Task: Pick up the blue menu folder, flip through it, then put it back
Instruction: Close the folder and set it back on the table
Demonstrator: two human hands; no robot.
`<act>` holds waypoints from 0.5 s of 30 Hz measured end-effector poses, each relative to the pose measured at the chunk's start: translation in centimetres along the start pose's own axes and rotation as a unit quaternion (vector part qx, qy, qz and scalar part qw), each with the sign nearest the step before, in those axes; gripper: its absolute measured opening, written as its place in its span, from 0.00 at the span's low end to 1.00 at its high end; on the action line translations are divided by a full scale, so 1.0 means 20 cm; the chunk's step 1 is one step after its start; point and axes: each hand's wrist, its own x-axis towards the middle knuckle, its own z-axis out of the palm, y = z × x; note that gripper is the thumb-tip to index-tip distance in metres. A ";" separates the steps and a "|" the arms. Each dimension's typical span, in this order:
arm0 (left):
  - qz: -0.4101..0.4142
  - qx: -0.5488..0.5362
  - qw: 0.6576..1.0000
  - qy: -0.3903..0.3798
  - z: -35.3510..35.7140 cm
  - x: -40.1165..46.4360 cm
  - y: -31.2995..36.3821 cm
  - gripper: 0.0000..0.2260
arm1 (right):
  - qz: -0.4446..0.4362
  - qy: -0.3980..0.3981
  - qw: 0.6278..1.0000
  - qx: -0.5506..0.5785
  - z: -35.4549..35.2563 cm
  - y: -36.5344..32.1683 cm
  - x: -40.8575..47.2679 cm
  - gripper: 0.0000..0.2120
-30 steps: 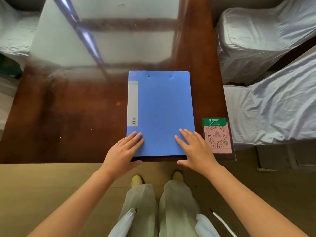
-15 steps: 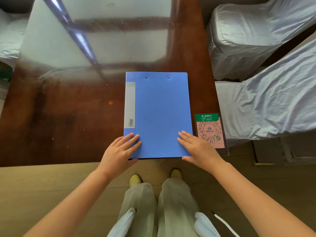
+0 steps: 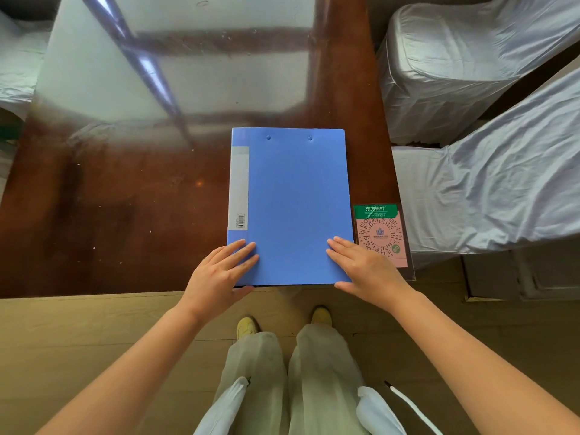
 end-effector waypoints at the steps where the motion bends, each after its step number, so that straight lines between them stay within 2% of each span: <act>1: 0.001 0.000 1.000 0.002 0.00 0.00 0.00 0.27 | 0.000 0.001 1.000 -0.002 0.00 0.00 0.00 0.32; 15: 0.002 -0.006 1.000 0.012 0.01 0.00 0.02 0.27 | -0.008 0.021 1.000 0.009 0.01 0.04 -0.01 0.32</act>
